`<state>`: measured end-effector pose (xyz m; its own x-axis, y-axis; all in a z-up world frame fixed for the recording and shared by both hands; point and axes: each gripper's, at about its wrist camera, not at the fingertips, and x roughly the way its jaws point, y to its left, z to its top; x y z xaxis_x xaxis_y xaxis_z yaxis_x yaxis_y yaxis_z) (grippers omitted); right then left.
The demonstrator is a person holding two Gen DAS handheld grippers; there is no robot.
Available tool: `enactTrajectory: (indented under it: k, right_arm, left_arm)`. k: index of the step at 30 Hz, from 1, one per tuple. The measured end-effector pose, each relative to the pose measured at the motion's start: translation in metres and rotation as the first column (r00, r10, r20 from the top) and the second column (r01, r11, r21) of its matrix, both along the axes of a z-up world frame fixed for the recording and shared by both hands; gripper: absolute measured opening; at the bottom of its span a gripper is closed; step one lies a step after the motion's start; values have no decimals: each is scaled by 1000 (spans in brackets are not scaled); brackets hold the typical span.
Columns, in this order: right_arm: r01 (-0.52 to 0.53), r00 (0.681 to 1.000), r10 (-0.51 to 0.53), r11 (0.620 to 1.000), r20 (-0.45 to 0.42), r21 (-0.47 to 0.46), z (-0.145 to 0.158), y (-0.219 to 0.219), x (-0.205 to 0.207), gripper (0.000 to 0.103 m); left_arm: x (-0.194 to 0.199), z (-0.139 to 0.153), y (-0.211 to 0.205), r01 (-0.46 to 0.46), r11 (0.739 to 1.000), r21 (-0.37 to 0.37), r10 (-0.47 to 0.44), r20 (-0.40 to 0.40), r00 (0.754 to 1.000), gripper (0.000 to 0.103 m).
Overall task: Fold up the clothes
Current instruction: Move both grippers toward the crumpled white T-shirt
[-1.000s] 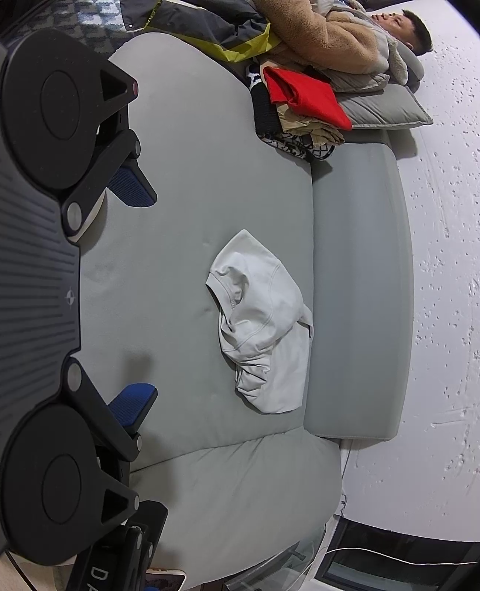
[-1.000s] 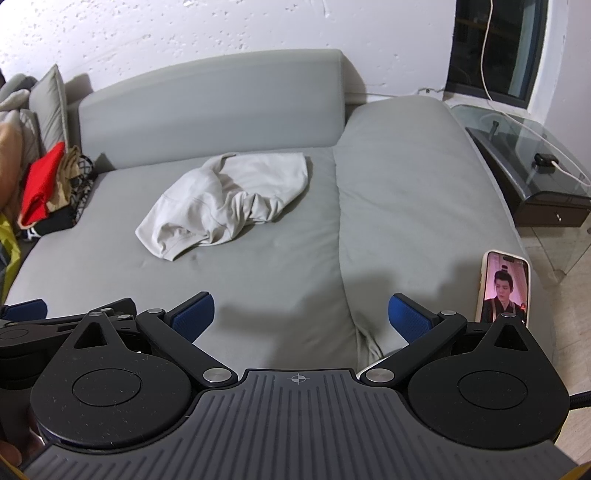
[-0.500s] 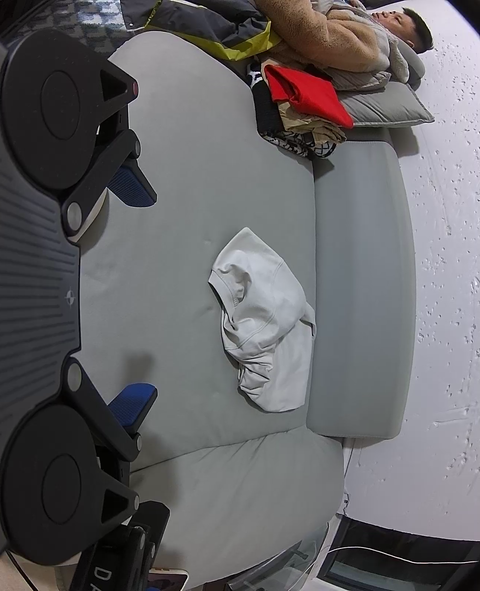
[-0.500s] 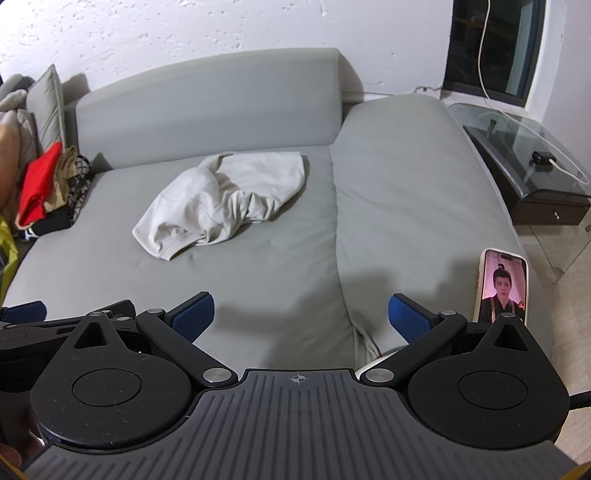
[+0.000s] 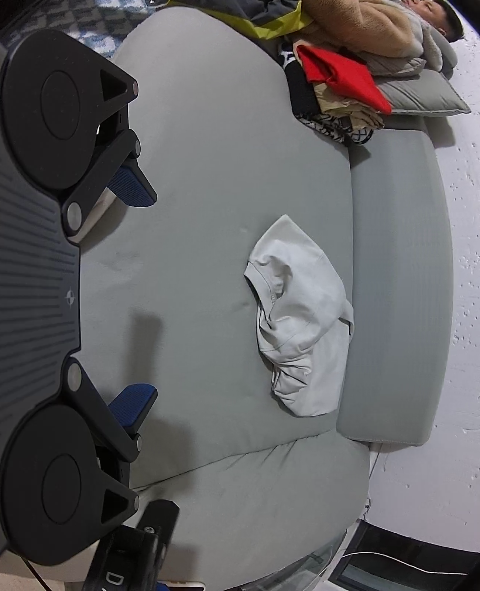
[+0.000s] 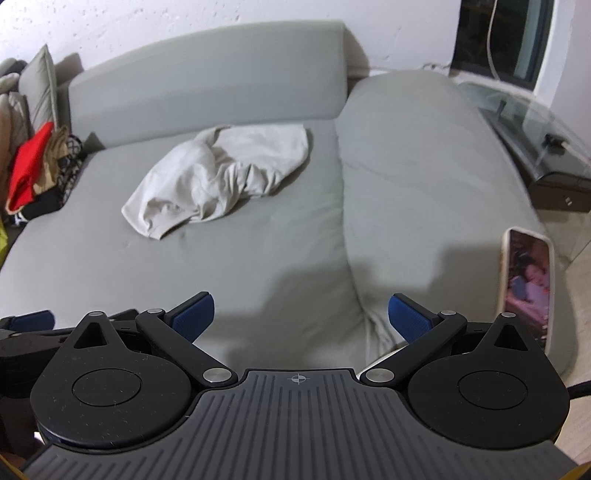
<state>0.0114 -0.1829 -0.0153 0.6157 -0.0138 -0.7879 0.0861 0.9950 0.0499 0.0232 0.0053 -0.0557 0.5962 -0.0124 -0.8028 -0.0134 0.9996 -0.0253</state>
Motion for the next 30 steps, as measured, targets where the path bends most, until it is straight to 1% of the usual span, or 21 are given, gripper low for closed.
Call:
enactTrajectory:
  k: [2, 5, 7, 8, 10, 13, 17, 20, 21, 22, 23, 24, 25, 26, 27, 30]
  right_arm:
    - [7, 1000, -7, 1000, -3, 30, -6, -3, 5, 103]
    - [22, 1000, -23, 999, 5, 41, -13, -6, 14, 103]
    - [39, 999, -39, 996, -2, 79, -17, -13, 22, 103]
    - [48, 999, -48, 994, -6, 99, -19, -16, 26, 103]
    - [68, 998, -67, 982, -12, 176, -25, -27, 35, 103]
    - [64, 998, -60, 966, -21, 250, -35, -36, 50, 103]
    - [52, 998, -56, 963, 8, 266, -49, -37, 71, 103]
    - [72, 997, -69, 954, -21, 292, -66, -37, 95, 102]
    - [72, 997, -68, 951, -25, 301, -72, -36, 102, 100]
    - [72, 997, -66, 948, -29, 310, -77, -34, 110, 93]
    - [50, 998, -40, 949, -39, 312, -83, -28, 119, 84]
    - [28, 999, -14, 949, -49, 315, -89, -22, 128, 81]
    - [6, 998, 13, 948, -58, 318, -94, -17, 137, 75]
    - [-30, 997, 50, 945, -55, 325, -98, -9, 145, 67]
    - [-65, 995, 87, 941, -52, 332, -101, -1, 154, 64]
    - [-128, 991, 128, 932, 21, 338, -106, 20, 176, 64]
  left_arm:
    - [4, -4, 3, -2, 1000, -26, 2, -6, 1000, 102]
    - [12, -10, 5, -6, 999, -49, 5, -18, 1000, 102]
    - [18, -13, 6, 10, 998, -60, -12, -20, 1000, 102]
    - [22, -15, 6, 17, 998, -61, -19, -17, 1000, 102]
    - [29, -18, 8, 6, 998, -68, -6, -1, 1000, 102]
    - [42, -27, 16, -47, 993, -104, 48, 5, 999, 102]
    - [67, -47, 29, -98, 979, -178, 86, -72, 994, 102]
    - [84, -60, 35, -99, 974, -203, 80, -99, 992, 101]
    - [89, -63, 39, -115, 971, -209, 96, -98, 991, 99]
    - [94, -66, 43, -135, 967, -215, 116, -96, 989, 97]
    - [100, -69, 47, -155, 963, -220, 137, -95, 986, 97]
    - [105, -72, 51, -174, 958, -226, 157, -93, 983, 95]
    - [110, -74, 55, -194, 953, -232, 177, -91, 980, 86]
    - [117, -77, 59, -210, 950, -229, 194, -92, 977, 81]
    - [125, -80, 63, -226, 948, -224, 210, -92, 973, 75]
    - [145, -85, 74, -224, 944, -243, 212, -78, 974, 70]
